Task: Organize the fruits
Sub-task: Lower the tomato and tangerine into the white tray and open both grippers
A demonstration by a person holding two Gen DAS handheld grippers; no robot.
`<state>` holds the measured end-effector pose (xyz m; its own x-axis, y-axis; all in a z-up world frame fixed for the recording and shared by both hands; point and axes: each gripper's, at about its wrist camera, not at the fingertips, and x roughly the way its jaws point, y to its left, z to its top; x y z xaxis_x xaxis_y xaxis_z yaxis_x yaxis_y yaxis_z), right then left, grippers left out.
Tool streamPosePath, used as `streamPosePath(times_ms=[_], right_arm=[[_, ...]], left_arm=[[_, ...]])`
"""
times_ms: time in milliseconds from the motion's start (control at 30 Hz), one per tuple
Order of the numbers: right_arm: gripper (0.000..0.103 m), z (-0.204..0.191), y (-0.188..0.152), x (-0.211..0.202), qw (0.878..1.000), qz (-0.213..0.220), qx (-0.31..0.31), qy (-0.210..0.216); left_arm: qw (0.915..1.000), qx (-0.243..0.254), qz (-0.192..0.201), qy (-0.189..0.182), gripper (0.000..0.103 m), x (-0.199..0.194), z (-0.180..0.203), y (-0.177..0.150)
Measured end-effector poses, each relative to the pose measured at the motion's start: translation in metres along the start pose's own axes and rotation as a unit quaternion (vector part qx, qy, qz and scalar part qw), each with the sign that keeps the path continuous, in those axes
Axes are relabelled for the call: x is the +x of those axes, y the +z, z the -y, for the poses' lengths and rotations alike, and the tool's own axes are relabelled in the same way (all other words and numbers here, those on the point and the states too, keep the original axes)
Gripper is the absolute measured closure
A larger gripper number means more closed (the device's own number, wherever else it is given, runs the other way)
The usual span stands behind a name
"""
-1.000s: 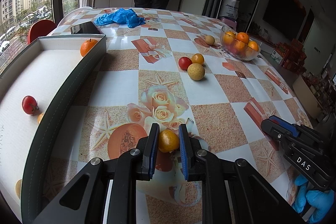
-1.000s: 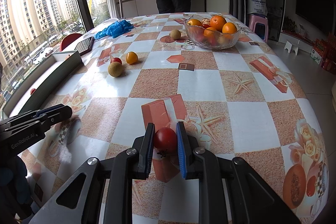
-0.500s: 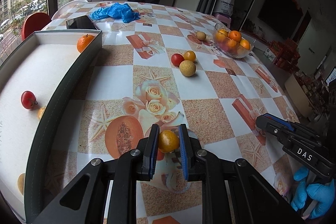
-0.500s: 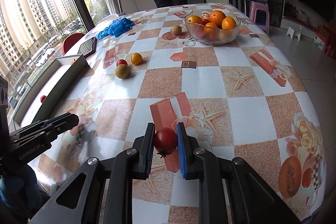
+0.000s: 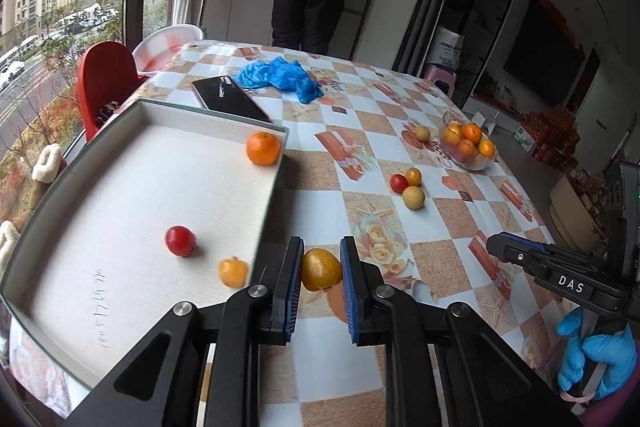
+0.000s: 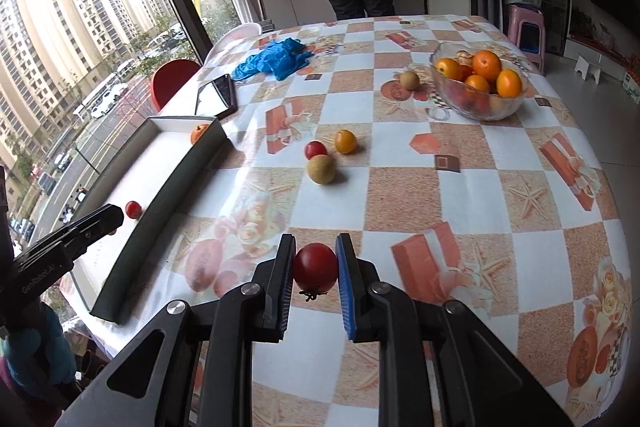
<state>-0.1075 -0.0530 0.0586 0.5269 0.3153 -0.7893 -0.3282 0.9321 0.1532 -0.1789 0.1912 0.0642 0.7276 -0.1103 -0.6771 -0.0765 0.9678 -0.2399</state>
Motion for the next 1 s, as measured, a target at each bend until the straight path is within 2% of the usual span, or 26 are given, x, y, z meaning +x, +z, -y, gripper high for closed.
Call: streamPosePath(times_ms=[200, 433, 700, 733, 767, 800, 833, 867, 900, 1000], right_arm=[[0.081, -0.067, 0.017, 0.025, 0.998, -0.019, -0.04, 0.047], [0.081, -0.146, 0.029, 0.06, 0.99, -0.049, -0.093, 0.092], [0.08, -0.194, 0.03, 0.097, 0.982, -0.085, -0.142, 0.092], [0.08, -0.196, 0.03, 0.101, 0.981, -0.088, -0.148, 0.089], [0.075, -0.197, 0.03, 0.103, 0.98, -0.091, -0.152, 0.087], [0.069, -0.197, 0.03, 0.104, 0.98, -0.092, -0.155, 0.085], [0.049, -0.197, 0.03, 0.104, 0.98, -0.092, -0.156, 0.083], [0.028, -0.195, 0.03, 0.102, 0.98, -0.089, -0.156, 0.082], [0.022, -0.194, 0.031, 0.1, 0.981, -0.083, -0.156, 0.08], [0.021, -0.187, 0.034, 0.092, 0.982, -0.073, -0.154, 0.075]], left_arm=[[0.9982, -0.015, 0.014, 0.057, 0.083, -0.016, -0.055, 0.005], [0.9933, -0.039, -0.003, 0.109, 0.083, -0.012, -0.106, -0.001], [0.992, -0.036, -0.033, 0.116, 0.082, 0.006, -0.119, -0.014], [0.9915, -0.035, -0.038, 0.119, 0.079, 0.009, -0.119, -0.015], [0.9912, -0.036, -0.044, 0.119, 0.061, 0.011, -0.119, -0.016], [0.9908, -0.038, -0.045, 0.122, 0.026, 0.013, -0.119, -0.016], [0.99, -0.04, -0.038, 0.13, 0.013, 0.011, -0.117, -0.017], [0.9896, -0.039, -0.024, 0.136, 0.007, 0.007, -0.116, -0.018], [0.9897, -0.035, -0.016, 0.138, 0.007, 0.004, -0.115, -0.018], [0.9886, -0.03, -0.029, 0.145, 0.007, 0.006, -0.111, -0.015]])
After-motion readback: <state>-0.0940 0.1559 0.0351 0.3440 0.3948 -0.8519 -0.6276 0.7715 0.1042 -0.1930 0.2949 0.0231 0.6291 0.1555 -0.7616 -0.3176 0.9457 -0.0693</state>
